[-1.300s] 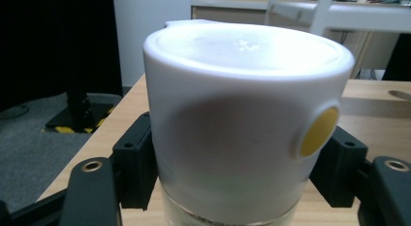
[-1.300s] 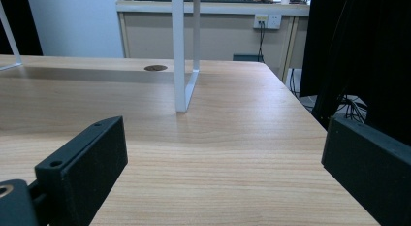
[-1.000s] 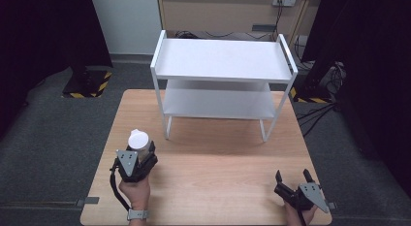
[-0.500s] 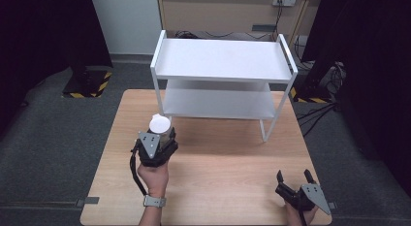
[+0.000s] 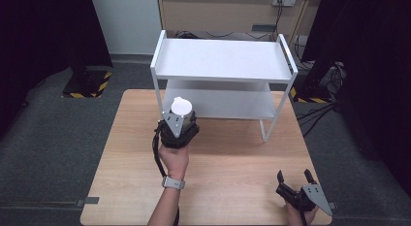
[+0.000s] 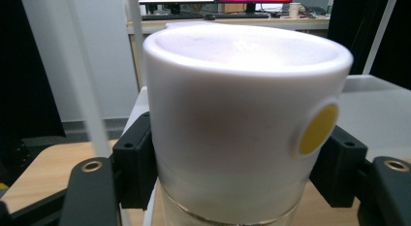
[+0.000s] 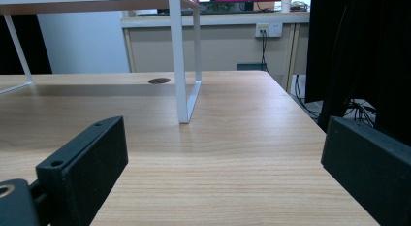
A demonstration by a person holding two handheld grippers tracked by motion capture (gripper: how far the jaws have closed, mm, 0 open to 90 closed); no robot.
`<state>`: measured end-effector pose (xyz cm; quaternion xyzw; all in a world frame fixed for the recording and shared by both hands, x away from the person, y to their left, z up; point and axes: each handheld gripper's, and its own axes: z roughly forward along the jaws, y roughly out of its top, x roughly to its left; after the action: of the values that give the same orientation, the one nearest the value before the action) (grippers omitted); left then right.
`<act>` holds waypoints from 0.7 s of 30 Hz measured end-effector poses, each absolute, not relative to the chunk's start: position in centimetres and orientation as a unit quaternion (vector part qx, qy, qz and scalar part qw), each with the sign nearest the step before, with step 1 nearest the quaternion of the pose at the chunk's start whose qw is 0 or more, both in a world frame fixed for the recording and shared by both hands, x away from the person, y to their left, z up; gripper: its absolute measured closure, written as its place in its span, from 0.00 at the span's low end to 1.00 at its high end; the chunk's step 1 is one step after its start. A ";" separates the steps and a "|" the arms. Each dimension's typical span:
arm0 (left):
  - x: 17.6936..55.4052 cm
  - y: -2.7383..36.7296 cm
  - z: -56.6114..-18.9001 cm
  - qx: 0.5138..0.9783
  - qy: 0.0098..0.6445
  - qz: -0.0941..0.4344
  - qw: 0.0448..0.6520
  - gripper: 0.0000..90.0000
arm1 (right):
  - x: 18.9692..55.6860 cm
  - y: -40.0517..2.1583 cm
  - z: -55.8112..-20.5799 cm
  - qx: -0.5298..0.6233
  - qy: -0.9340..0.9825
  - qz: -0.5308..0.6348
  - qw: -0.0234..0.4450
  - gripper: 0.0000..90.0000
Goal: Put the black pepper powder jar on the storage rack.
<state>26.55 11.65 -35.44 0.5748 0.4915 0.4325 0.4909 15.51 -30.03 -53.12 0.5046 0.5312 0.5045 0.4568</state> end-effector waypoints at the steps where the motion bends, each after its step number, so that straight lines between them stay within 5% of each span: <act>1: 26.8 11.4 -35.3 0.574 0.491 0.433 0.491 0.34 | 15.5 -30.1 -53.1 0.504 0.531 0.505 0.457 0.03; 21: 31.8 9.4 -33.8 0.572 0.478 0.442 0.500 0.34 | 15.6 -30.0 -53.2 0.496 0.537 0.501 0.463 0.04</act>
<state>31.82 9.44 -33.80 0.5716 0.4778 0.4418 0.4998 15.60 -29.96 -53.23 0.4961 0.5367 0.5010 0.4634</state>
